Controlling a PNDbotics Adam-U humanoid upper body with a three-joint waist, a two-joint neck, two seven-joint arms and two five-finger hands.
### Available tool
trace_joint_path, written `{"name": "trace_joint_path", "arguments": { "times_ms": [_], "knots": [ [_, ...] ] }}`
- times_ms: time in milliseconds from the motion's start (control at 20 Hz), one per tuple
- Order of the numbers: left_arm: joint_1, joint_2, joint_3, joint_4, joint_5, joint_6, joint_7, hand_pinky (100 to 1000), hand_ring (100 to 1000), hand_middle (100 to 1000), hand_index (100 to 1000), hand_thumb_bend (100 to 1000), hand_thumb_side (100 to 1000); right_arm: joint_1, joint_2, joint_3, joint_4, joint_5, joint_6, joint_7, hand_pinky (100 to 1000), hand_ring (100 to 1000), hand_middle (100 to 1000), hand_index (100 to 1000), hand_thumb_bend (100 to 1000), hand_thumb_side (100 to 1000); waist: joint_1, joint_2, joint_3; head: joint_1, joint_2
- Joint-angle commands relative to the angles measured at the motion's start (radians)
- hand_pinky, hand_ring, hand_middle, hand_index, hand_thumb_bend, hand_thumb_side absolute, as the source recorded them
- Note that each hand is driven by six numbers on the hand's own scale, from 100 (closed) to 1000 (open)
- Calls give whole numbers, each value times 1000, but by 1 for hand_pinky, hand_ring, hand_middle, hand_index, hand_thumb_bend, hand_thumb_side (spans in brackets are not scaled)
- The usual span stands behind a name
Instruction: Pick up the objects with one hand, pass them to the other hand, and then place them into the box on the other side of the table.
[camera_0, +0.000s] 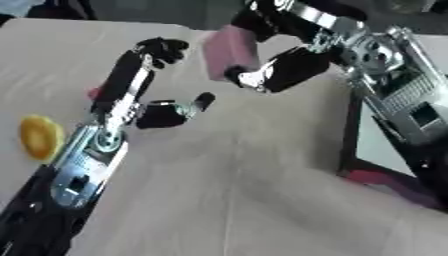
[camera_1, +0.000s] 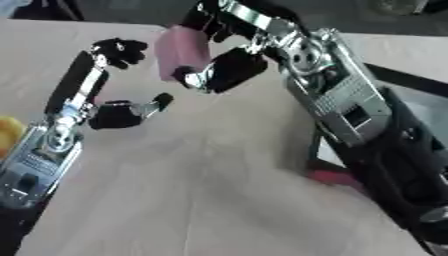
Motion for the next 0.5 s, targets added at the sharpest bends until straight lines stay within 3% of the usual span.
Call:
{"name": "trace_joint_path", "arguments": {
  "times_ms": [50, 500],
  "knots": [
    [-8, 25, 14, -7, 1, 3, 15, 697, 682, 635, 804, 521, 318, 7, -66, -48, -66, -37, 17, -18, 824, 746, 480, 533, 316, 100, -9, -24, -3, -6, -5],
    [-3, 40, 21, -15, 6, 2, 31, 697, 676, 627, 793, 504, 317, 160, -238, -192, -132, -132, 50, -123, 831, 756, 498, 551, 319, 100, -10, -21, -15, -30, -3]
  ]
}}
